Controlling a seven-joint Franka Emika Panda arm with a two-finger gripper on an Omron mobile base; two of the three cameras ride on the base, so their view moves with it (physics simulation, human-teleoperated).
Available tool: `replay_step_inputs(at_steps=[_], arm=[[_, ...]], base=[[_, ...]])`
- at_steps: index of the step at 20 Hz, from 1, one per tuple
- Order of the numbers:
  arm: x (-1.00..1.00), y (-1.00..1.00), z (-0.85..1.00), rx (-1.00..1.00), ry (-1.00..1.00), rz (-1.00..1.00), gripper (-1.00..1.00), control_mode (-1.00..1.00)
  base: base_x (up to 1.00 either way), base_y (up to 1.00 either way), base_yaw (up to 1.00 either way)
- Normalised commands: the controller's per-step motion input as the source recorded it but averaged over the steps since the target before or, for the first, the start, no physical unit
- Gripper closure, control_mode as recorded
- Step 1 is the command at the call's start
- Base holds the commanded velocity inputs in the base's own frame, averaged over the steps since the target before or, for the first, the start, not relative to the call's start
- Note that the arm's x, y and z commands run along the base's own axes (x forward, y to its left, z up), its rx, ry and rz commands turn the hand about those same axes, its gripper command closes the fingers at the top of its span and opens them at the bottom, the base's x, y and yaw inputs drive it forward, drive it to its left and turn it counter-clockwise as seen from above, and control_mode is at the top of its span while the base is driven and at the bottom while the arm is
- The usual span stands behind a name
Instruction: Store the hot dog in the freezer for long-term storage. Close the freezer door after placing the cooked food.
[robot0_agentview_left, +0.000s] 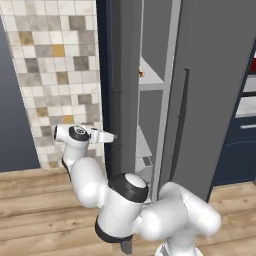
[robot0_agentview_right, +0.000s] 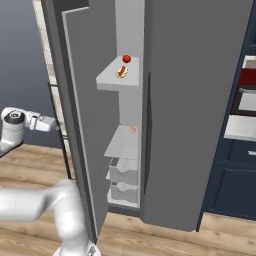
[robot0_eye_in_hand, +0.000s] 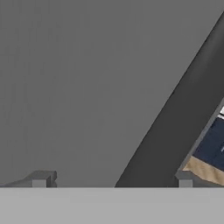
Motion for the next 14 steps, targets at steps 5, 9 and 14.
replay_step_inputs(at_steps=[5,9,14], arm=[[0.00,-0.53,0.00,0.00,0.16,0.00,-1.00,-1.00],[0.00,-0.98,0.00,0.00,0.10,0.01,-1.00,-1.00],[-0.04,-1.00,0.01,0.05,0.01,0.11,-1.00,-1.00]], base=[[0.00,0.00,0.00],[0.00,0.00,0.00],[0.00,0.00,0.00]])
